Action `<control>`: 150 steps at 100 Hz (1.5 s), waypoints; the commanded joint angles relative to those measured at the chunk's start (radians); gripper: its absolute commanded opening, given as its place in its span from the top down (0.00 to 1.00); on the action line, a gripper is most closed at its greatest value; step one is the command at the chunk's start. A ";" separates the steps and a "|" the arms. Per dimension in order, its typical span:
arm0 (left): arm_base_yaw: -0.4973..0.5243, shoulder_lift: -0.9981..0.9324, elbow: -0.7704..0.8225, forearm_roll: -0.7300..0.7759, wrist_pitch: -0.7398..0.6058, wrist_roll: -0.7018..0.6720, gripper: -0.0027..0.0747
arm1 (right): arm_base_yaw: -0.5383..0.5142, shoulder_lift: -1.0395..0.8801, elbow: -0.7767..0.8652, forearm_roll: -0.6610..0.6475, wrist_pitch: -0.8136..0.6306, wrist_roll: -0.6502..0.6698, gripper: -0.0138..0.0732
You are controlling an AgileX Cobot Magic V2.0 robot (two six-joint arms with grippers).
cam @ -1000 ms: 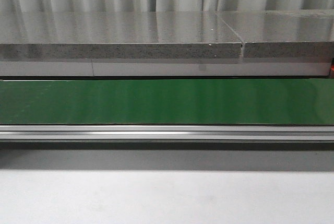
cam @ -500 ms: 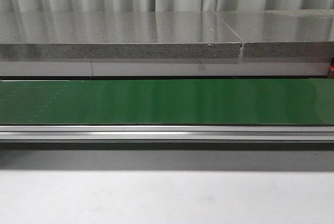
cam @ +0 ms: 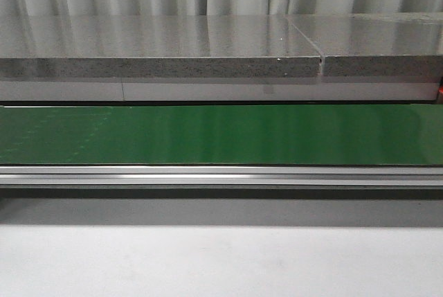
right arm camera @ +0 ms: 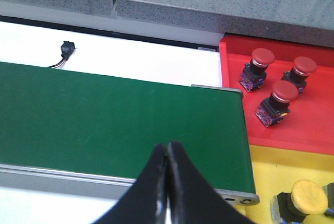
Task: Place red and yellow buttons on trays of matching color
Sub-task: 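Move the left gripper back over the remaining buttons on the table, then lower the left gripper over the last red push-button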
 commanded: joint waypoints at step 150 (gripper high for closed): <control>0.089 0.977 -0.697 -0.135 0.040 -0.012 0.11 | 0.001 0.002 -0.025 -0.005 -0.069 -0.009 0.92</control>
